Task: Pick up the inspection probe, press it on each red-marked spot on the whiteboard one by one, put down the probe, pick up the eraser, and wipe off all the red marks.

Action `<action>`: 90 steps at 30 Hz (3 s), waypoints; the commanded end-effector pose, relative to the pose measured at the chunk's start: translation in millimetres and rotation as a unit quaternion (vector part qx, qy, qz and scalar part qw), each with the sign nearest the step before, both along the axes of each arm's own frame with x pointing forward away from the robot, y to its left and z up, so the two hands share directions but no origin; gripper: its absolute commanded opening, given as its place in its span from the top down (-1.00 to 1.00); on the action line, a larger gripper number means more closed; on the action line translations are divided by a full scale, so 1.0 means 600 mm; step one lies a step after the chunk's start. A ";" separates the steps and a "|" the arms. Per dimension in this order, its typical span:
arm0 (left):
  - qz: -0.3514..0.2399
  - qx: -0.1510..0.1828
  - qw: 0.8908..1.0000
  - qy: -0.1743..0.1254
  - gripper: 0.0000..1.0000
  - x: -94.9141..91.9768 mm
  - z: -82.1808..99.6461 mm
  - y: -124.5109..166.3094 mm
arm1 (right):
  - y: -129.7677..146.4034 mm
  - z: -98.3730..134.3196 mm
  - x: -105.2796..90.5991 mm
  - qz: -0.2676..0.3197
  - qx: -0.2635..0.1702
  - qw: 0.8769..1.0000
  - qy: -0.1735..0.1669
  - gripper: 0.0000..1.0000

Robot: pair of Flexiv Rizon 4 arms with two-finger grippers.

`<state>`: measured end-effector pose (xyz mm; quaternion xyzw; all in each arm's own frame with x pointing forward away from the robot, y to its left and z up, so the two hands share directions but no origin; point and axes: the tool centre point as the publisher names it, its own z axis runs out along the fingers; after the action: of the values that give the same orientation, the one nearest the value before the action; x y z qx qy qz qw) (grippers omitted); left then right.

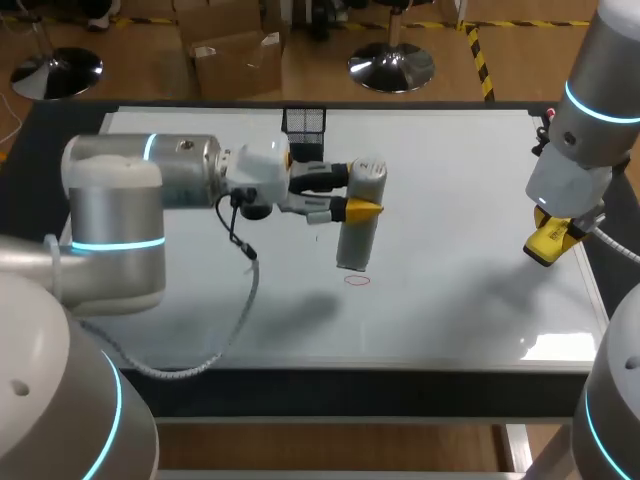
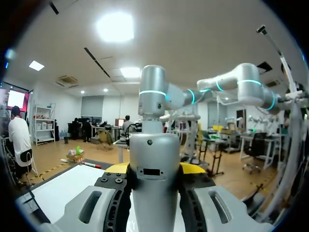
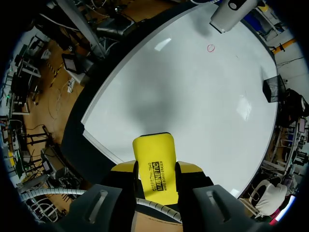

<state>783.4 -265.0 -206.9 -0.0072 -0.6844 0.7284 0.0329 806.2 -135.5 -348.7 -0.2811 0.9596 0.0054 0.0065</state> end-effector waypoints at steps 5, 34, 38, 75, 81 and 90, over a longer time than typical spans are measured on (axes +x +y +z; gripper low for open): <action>-0.012 -0.003 1.000 0.002 1.00 0.009 -0.029 -0.005 | 0.000 0.000 0.001 0.001 -0.002 1.000 0.000 1.00; -0.006 -0.005 1.000 0.026 1.00 0.035 -0.101 -0.016 | 0.000 0.000 0.001 0.001 -0.002 1.000 0.000 1.00; -0.009 -0.010 1.000 0.025 1.00 0.035 -0.106 -0.016 | 0.000 0.000 0.001 0.001 -0.002 1.000 0.000 1.00; -0.017 -0.011 1.000 0.017 1.00 0.040 -0.123 -0.001 | 0.000 0.000 0.001 0.001 -0.002 1.000 0.000 1.00; -0.029 -0.015 0.999 0.010 1.00 0.039 -0.116 0.002 | 0.000 0.000 0.001 0.001 -0.002 1.000 0.000 1.00; -0.036 -0.025 0.999 -0.002 1.00 0.049 -0.098 0.019 | 0.000 0.000 0.001 0.001 -0.002 1.000 0.000 1.00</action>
<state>809.6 -259.6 -268.9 -0.0304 -0.6651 0.7441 0.0543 806.2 -135.4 -348.6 -0.2812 0.9596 0.0052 0.0064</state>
